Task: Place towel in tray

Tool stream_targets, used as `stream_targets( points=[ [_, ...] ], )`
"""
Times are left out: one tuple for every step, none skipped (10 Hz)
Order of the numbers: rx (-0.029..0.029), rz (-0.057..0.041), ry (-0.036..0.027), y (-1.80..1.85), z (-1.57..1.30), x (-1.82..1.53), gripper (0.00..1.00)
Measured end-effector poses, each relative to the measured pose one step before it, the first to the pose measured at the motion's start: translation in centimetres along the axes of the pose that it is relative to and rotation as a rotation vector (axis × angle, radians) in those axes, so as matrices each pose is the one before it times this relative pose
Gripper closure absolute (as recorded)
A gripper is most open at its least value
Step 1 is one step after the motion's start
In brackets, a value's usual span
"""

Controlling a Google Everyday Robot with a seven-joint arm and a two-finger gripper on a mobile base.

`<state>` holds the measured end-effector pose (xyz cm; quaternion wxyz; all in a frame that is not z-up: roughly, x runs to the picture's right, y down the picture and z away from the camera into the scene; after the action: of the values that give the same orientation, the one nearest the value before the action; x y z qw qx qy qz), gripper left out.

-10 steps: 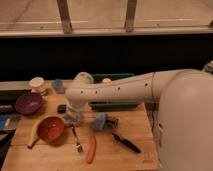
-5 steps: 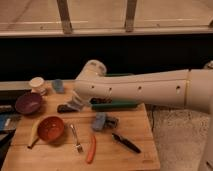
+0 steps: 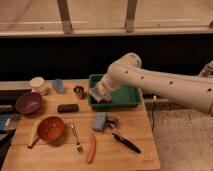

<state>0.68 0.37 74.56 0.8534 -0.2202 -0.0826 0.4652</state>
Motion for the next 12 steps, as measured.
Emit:
stream_targets(
  points=[
    [-0.00262, 0.00583, -0.00055, -0.166, 0.001, 0.073, 1.0],
    [-0.00241, -0.0036, -0.00032, 0.22, 0.08, -0.176, 1.0],
    [0.00048, 0.00029, -0.00015, -0.028, -0.018, 0.019, 1.0],
    [0.00198, 0.00325, 0.00045, -0.185, -0.065, 0.147, 1.0],
    [-0.00167, -0.00202, 0.00038, 0.128, 0.075, -0.07, 1.0],
    [-0.00084, -0.00372, 0.00191, 0.144, 0.079, -0.041, 1.0],
    [0.01241, -0.00091, -0.00006, -0.257, -0.069, 0.068, 1.0],
    [0.01295, 0.01424, -0.00454, -0.759, -0.124, 0.086, 1.0],
    [0.01267, 0.01396, -0.00633, -1.105, -0.145, -0.001, 1.0],
    [0.01814, 0.02331, -0.01071, -2.198, -0.316, -0.039, 1.0],
    [0.01188, 0.01253, -0.006, -1.485, -0.312, -0.16, 1.0],
    [0.01912, 0.0214, -0.00542, -2.195, -0.438, -0.198, 1.0]
  ],
)
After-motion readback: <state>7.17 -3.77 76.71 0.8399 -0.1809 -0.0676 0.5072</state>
